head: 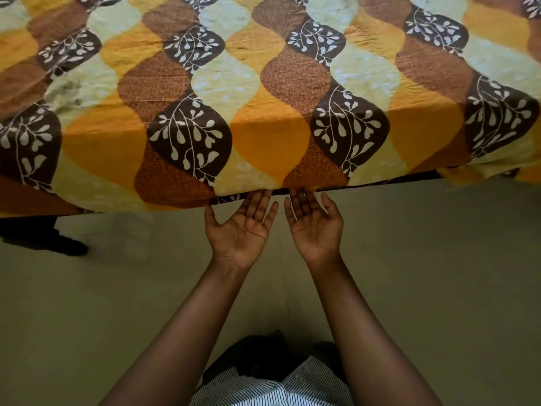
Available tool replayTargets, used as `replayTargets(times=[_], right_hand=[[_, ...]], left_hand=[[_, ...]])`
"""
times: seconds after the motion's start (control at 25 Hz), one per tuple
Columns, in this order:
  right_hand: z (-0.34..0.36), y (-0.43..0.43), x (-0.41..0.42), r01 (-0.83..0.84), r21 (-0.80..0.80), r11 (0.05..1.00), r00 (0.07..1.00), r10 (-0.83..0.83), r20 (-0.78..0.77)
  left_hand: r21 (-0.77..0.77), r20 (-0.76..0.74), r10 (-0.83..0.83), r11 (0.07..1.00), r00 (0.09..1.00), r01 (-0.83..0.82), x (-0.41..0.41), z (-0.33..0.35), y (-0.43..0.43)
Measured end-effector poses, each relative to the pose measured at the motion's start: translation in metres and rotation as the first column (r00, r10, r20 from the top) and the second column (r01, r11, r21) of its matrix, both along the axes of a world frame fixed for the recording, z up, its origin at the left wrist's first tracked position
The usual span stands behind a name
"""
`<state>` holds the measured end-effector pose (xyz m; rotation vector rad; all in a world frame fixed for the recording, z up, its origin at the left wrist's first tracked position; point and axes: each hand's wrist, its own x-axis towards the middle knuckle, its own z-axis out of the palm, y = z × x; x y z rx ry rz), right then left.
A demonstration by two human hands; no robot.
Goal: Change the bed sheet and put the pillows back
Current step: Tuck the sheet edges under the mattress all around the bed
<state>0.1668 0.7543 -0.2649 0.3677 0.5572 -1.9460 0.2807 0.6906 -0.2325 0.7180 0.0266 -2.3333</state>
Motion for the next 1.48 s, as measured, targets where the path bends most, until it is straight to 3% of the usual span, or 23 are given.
replayTargets(times=[0.12, 0.24, 0.4, 0.48, 0.56, 0.6, 0.68, 0.76, 0.88, 1.08, 1.24, 1.48], right_hand=[[0.007, -0.001, 0.0, 0.024, -0.117, 0.993, 0.999, -0.027, -0.024], [0.015, -0.007, -0.001, 0.011, -0.147, 0.989, 0.998, -0.021, -0.066], [0.027, -0.022, -0.001, 0.089, -0.171, 0.981, 0.996, -0.092, -0.011], [0.029, -0.024, -0.002, 0.122, -0.123, 0.985, 0.992, -0.124, -0.016], [0.022, -0.016, 0.005, 0.116, -0.018, 0.993, 0.991, -0.117, -0.057], [0.016, -0.01, 0.016, 0.096, 0.062, 0.993, 0.993, -0.091, -0.073], [0.002, 0.002, 0.036, -0.007, 0.199, 0.98, 0.996, 0.025, -0.087], [-0.001, -0.006, 0.055, -0.145, 0.252, 0.957, 0.982, 0.171, -0.084], [0.003, -0.028, 0.068, -0.242, 0.309, 0.92, 0.949, 0.291, -0.122], [0.006, -0.053, 0.082, -0.343, 0.321, 0.883, 0.879, 0.422, -0.222], [0.008, -0.065, 0.088, -0.388, 0.299, 0.872, 0.825, 0.473, -0.31], [0.0, -0.072, 0.092, -0.386, 0.284, 0.878, 0.812, 0.469, -0.347]], left_hand=[[-0.034, -0.029, -0.012, 0.999, 0.999, 0.011, 0.004, -0.001, 0.001], [-0.047, -0.041, -0.011, 0.999, 0.999, 0.009, 0.004, -0.003, 0.001], [-0.049, -0.021, -0.01, 0.999, 1.0, 0.009, 0.001, -0.002, 0.001], [-0.061, 0.049, -0.046, 0.997, 0.998, 0.049, 0.002, -0.003, 0.0], [-0.112, 0.254, -0.089, 0.986, 0.963, 0.12, 0.009, -0.014, 0.0], [-0.118, 0.364, -0.069, 0.986, 0.929, 0.12, 0.019, -0.02, -0.003], [-0.114, 0.44, 0.041, 0.993, 0.897, 0.01, 0.037, -0.033, -0.011], [-0.188, 0.426, 0.155, 0.979, 0.891, -0.081, 0.054, -0.039, -0.029], [-0.269, 0.403, 0.197, 0.959, 0.893, -0.09, 0.058, -0.039, -0.053], [-0.244, 0.342, 0.209, 0.961, 0.916, -0.128, 0.063, -0.051, -0.06], [-0.175, 0.139, 0.253, 0.958, 0.958, -0.227, 0.069, -0.054, -0.066], [-0.296, 0.18, 0.176, 0.948, 0.968, -0.117, 0.074, -0.05, -0.071]])
